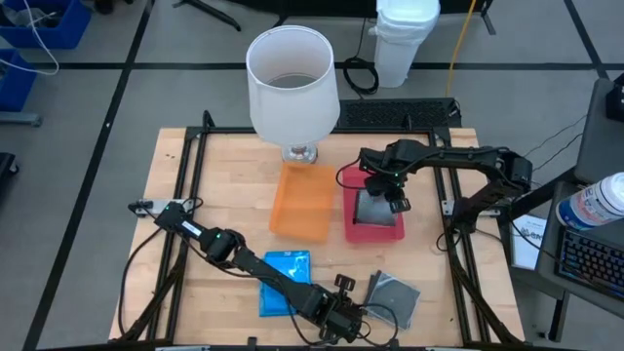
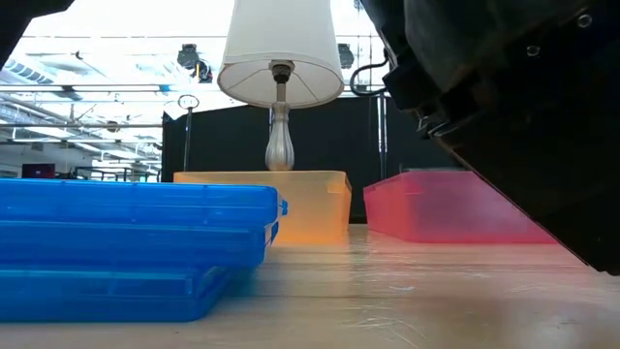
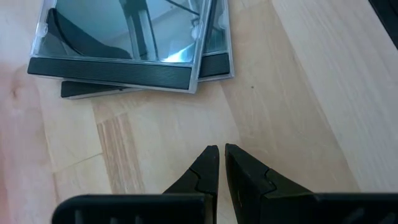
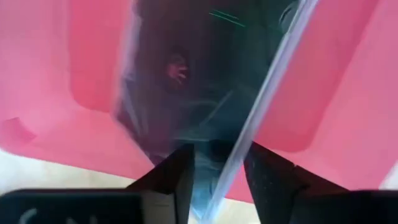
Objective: Pick & place jewel cases by type
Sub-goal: Put the black CD case into the red bin, then put the blue CD case into the orange bin
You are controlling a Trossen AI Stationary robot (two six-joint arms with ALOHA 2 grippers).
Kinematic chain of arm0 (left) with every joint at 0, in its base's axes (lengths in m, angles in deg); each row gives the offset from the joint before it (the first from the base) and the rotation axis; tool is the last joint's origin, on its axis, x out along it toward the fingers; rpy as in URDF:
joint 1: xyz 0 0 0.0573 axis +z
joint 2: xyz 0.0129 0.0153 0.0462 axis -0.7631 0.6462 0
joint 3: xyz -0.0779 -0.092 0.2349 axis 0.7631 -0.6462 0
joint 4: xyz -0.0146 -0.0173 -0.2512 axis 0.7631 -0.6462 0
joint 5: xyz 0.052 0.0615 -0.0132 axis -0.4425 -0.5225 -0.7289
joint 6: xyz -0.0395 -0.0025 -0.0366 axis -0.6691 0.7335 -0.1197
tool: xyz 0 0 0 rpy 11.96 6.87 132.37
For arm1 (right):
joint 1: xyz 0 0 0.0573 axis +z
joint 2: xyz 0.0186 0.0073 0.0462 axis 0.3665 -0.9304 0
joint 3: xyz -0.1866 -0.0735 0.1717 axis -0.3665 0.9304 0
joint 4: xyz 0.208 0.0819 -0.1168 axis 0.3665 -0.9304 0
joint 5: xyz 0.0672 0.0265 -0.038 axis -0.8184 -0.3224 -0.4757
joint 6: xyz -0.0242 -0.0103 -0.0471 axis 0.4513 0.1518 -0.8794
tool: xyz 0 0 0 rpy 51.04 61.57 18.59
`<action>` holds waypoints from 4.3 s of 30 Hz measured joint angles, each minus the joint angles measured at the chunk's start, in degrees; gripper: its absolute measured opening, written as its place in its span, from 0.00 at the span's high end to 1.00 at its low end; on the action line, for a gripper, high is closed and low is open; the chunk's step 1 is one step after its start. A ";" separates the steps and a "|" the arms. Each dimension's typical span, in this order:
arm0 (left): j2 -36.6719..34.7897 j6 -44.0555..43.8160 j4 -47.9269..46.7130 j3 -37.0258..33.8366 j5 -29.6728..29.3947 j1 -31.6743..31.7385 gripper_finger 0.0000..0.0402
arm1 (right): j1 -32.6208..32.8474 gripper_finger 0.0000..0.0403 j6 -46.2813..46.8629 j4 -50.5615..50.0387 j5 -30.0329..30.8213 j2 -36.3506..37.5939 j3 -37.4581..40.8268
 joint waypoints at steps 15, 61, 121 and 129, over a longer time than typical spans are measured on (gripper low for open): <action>0.00 0.32 -0.11 0.00 0.00 0.02 0.91 | 2.20 0.62 6.19 -10.33 10.10 1.53 -4.07; -43.52 -3.45 -36.20 -0.14 -23.96 -17.19 0.91 | 62.23 0.99 34.89 72.50 15.87 25.35 25.43; -66.11 3.23 86.03 -112.58 -14.93 -32.68 0.91 | 54.88 1.00 28.13 102.08 28.26 -18.15 2.13; -65.70 0.80 74.76 -110.62 -26.46 -32.70 0.88 | 50.05 1.00 37.32 102.02 28.02 -18.12 2.95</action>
